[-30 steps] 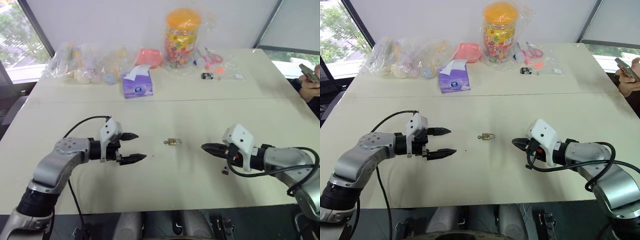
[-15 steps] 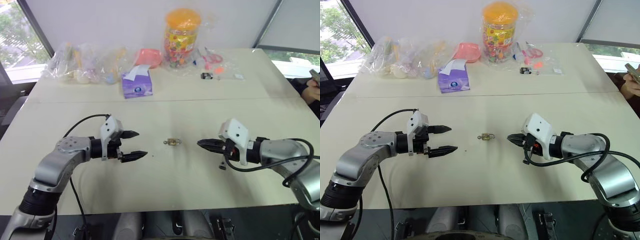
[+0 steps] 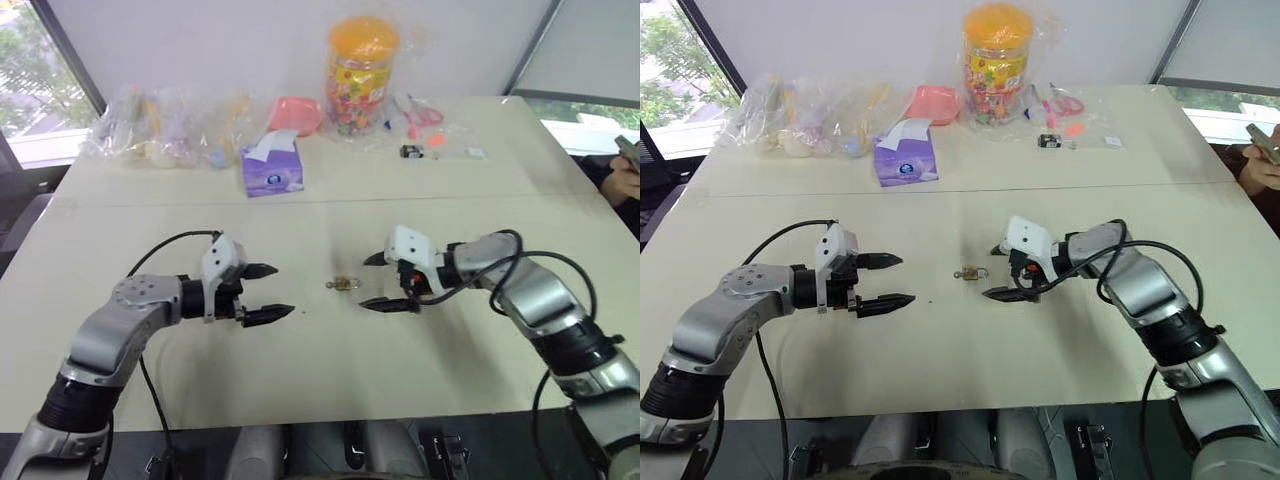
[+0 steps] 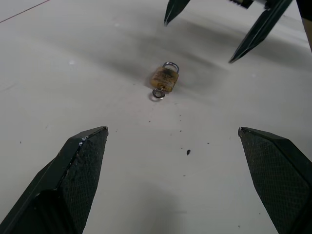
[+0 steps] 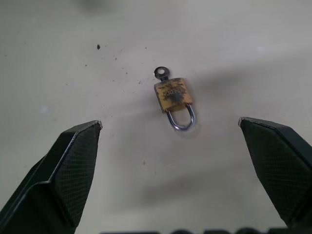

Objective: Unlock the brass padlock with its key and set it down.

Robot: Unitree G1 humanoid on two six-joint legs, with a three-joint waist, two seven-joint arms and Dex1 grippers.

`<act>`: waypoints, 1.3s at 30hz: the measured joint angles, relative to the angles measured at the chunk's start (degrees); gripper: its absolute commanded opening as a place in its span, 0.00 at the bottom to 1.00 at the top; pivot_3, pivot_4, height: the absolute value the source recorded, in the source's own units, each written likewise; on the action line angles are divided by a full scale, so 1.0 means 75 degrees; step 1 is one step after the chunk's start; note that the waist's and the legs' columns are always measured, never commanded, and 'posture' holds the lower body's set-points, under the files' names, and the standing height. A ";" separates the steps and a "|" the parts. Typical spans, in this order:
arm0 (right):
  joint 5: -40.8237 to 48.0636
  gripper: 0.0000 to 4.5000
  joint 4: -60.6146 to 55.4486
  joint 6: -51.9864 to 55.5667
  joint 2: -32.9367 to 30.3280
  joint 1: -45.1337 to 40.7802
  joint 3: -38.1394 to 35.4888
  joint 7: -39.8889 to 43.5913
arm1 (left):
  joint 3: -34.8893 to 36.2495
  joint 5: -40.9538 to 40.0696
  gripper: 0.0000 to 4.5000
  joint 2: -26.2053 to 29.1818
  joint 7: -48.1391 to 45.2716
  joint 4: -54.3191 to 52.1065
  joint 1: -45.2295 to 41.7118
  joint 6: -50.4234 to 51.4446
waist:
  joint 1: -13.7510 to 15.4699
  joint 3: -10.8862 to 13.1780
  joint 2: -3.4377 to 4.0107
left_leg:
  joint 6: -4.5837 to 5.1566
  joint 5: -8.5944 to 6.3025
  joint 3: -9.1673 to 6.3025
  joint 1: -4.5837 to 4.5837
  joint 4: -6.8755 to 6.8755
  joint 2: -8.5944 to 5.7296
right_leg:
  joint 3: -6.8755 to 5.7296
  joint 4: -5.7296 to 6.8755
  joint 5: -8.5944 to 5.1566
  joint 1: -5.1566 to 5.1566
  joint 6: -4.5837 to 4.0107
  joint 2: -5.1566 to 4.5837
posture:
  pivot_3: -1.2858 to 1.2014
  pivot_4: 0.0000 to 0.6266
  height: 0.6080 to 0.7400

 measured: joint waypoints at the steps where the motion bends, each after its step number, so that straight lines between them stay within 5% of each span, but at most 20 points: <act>1: -0.0100 0.99 0.0218 -0.0117 0.0142 -0.0129 0.0129 0.0073 | 0.0005 0.0010 1.00 0.0003 0.0014 -0.0007 0.0011 -0.0002 | 0.0016 0.0000 0.0000 | 0.0000 0.0000 0.0000 0.0000 0.0000 -0.0001 | 0.0000 0.0000 0.0000 0.0000 0.0000 -0.0002 | 0.52 0.24 0.98; 12: -0.1069 0.99 0.2170 -0.1213 0.1209 -0.0859 0.0649 0.0427 | 0.0053 0.0068 1.00 0.0045 0.0223 -0.0218 0.0260 -0.0005 | 0.0023 0.0000 0.0000 | -0.0001 0.0001 0.0001 0.0003 0.0002 -0.0002 | 0.0000 0.0006 0.0003 0.0001 0.0001 -0.0007 | 0.52 0.24 0.98; 15: -0.1259 0.78 0.2432 -0.1545 0.1350 -0.0942 0.0658 0.0499 | 0.0086 0.0067 1.00 0.0055 0.0247 -0.0305 0.0331 -0.0005 | 0.0005 0.0000 0.0001 | -0.0001 0.0001 0.0001 0.0007 0.0002 -0.0002 | 0.0000 0.0007 0.0007 0.0003 0.0008 -0.0008 | 0.52 0.24 0.98; 21: -0.1451 0.15 0.2499 -0.1827 0.1471 -0.0924 0.0667 0.0634 | 0.0146 -0.0011 1.00 0.0066 0.0284 -0.0355 0.0372 0.0055 | -0.0020 -0.0001 0.0002 | -0.0001 0.0000 0.0001 0.0048 0.0001 0.0001 | 0.0001 0.0009 0.0001 0.0038 -0.0003 -0.0016 | 0.52 0.24 0.98; 28: -0.1948 0.15 0.1970 -0.2534 0.1483 -0.0417 0.0560 -0.0010 | 0.0264 -0.0446 1.00 0.0052 0.0171 -0.0191 -0.0020 0.0558 | -0.0021 -0.0002 0.0000 | -0.0001 0.0000 0.0001 0.0071 -0.0002 0.0002 | 0.0002 0.0011 0.0001 0.0057 -0.0004 -0.0018 | 0.52 0.24 0.98; 33: -0.3301 0.15 0.1639 -0.5139 0.1937 0.0301 0.0181 -0.2746 | 0.0345 -0.1215 1.00 -0.0246 0.0117 0.0128 -0.0893 0.1407 | -0.0092 0.0002 0.0006 | -0.0004 0.0002 0.0010 0.0063 -0.0002 -0.0003 | 0.0010 0.0032 0.0005 0.0038 0.0005 -0.0005 | 0.52 0.24 0.98; 39: -0.5474 0.15 0.0092 -0.7869 0.0942 0.1045 -0.0058 -0.4497 | 0.0640 -0.2054 1.00 -0.0516 0.0205 0.0633 -0.1701 0.2394 | -0.0144 0.0002 0.0002 | -0.0005 0.0002 0.0014 0.0058 -0.0002 -0.0015 | 0.0019 0.0025 0.0008 0.0037 0.0024 -0.0009 | 0.52 0.24 0.98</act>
